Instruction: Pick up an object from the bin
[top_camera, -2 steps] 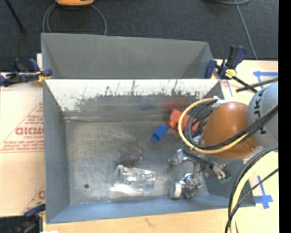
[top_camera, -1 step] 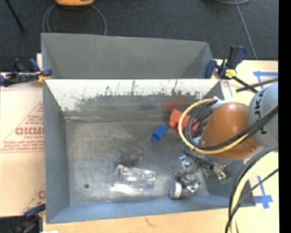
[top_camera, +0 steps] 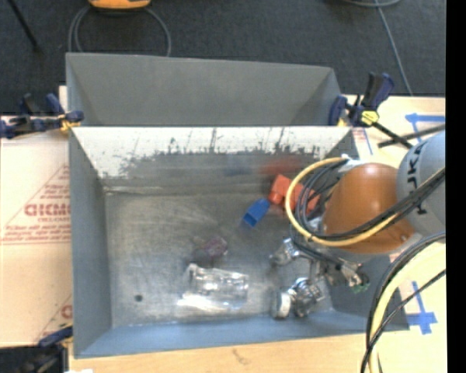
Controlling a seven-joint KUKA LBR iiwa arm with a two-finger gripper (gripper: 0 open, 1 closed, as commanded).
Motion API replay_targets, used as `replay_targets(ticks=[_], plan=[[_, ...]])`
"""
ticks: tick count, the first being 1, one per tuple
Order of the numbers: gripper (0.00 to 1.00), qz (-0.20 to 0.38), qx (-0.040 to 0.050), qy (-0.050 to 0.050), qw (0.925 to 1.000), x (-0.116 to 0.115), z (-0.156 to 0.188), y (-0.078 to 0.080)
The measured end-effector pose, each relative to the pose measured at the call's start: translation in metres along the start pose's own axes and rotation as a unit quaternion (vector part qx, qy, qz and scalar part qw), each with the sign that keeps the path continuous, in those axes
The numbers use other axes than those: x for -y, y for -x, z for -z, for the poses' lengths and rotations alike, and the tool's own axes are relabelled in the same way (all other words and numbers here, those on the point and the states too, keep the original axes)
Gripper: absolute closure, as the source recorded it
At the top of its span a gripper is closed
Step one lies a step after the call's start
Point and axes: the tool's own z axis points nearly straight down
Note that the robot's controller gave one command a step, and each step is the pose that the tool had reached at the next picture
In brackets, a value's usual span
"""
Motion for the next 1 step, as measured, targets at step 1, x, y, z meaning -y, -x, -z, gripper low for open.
replay_targets(ticks=[1], plan=[[1.00,0.001,-0.0030,0.001,1.0000,-0.0002,0.0001,-0.0018]])
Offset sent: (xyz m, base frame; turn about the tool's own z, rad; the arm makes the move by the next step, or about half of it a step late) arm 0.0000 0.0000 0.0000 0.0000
